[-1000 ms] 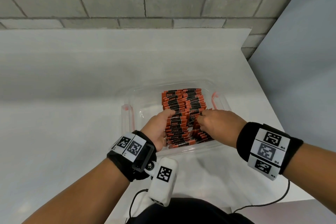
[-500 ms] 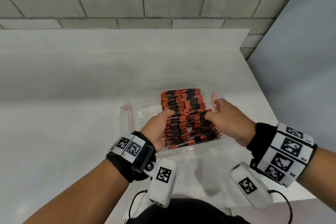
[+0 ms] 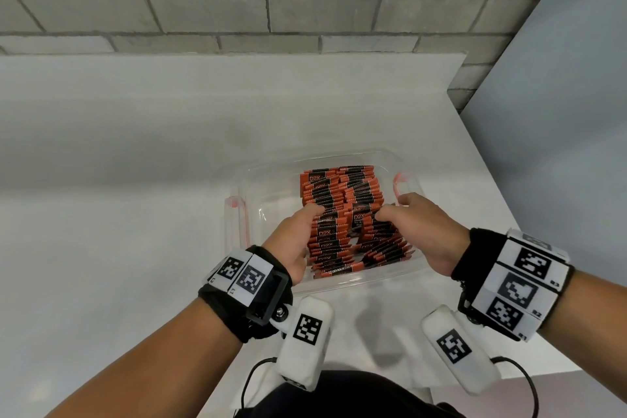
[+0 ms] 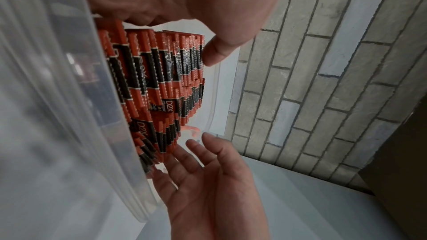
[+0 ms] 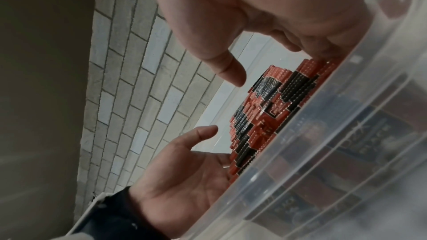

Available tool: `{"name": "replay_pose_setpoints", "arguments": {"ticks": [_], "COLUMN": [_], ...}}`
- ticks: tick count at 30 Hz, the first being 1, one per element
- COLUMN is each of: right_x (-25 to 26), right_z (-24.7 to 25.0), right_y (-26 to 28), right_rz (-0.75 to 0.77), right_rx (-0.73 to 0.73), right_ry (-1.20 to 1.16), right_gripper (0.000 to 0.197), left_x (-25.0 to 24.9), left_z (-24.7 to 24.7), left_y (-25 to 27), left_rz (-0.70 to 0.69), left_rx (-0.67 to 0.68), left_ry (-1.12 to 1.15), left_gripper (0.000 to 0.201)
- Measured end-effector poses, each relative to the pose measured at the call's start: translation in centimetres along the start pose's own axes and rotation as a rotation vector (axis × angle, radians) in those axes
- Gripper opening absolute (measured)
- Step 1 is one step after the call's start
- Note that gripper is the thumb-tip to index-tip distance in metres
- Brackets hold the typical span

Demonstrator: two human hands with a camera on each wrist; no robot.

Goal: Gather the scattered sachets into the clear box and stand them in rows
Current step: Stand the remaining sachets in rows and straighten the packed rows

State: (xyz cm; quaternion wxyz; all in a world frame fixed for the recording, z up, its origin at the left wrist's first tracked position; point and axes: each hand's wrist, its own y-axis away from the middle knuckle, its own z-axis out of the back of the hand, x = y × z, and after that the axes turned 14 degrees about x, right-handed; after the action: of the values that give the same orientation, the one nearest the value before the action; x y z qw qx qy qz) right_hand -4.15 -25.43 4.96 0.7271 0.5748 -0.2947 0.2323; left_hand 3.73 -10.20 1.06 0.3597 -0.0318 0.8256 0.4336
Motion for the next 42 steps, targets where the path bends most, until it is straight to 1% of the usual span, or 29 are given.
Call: {"name": "replay_pose_setpoints", "arguments": {"ticks": [3, 7, 10, 14, 16, 18, 20, 22, 25, 29, 33, 38, 40, 42], "right_x": [0.1, 0.1, -0.1, -0.1, 0.0, 0.0, -0.1, -0.1, -0.4, 0.1, 0.3, 0.3, 0.6, 1.0], "right_z": [-0.1, -0.1, 0.0, -0.2, -0.2, -0.1, 0.1, 0.1, 0.0, -0.4, -0.3, -0.3, 0.1, 0.4], "right_y": [-0.2, -0.2, -0.3, -0.3, -0.3, -0.2, -0.3, -0.4, -0.9, -0.8, -0.7, -1.1, -1.2, -1.4], "right_rz": [-0.014, -0.016, -0.018, -0.024, -0.023, -0.023, -0.021, -0.024, -0.064, -0.071, -0.079, -0.093, -0.071, -0.047], "right_rx": [0.001, 0.03, 0.041, 0.042, 0.052, 0.069, 0.057, 0.048, 0.072, 0.097, 0.077, 0.124, 0.108, 0.075], "right_ry": [0.019, 0.029, 0.029, -0.002, -0.027, -0.043, -0.018, -0.012, -0.044, -0.128, -0.133, -0.145, -0.138, -0.131], "right_gripper": [0.033, 0.034, 0.028, 0.01, 0.009, 0.015, 0.031, 0.04, 0.037, 0.03, 0.044, 0.042, 0.047, 0.055], "left_x": [0.1, 0.0, -0.1, -0.1, 0.0, -0.1, -0.1, -0.2, 0.0, 0.0, -0.1, -0.2, -0.4, -0.5], "left_z": [-0.3, -0.4, -0.5, -0.7, -0.7, -0.7, -0.6, -0.5, -0.5, -0.5, -0.4, -0.3, -0.1, 0.0], "left_y": [0.1, 0.3, 0.4, 0.4, 0.4, 0.4, 0.4, 0.2, 0.1, 0.3, 0.1, 0.1, 0.0, 0.0], "left_rz": [0.011, 0.003, 0.002, -0.001, 0.003, 0.005, 0.004, 0.001, -0.005, -0.005, -0.012, 0.001, 0.001, -0.001], "left_rx": [0.017, 0.023, 0.029, 0.033, 0.035, 0.033, 0.02, 0.007, 0.018, 0.036, 0.035, 0.027, 0.003, -0.016], "left_ry": [0.026, 0.051, 0.061, 0.057, 0.061, 0.061, 0.053, 0.048, 0.066, 0.08, 0.07, 0.046, 0.023, 0.014], "left_gripper": [0.023, 0.023, 0.022, 0.023, 0.024, 0.024, 0.023, 0.024, 0.026, 0.03, 0.035, 0.037, 0.034, 0.034]}}
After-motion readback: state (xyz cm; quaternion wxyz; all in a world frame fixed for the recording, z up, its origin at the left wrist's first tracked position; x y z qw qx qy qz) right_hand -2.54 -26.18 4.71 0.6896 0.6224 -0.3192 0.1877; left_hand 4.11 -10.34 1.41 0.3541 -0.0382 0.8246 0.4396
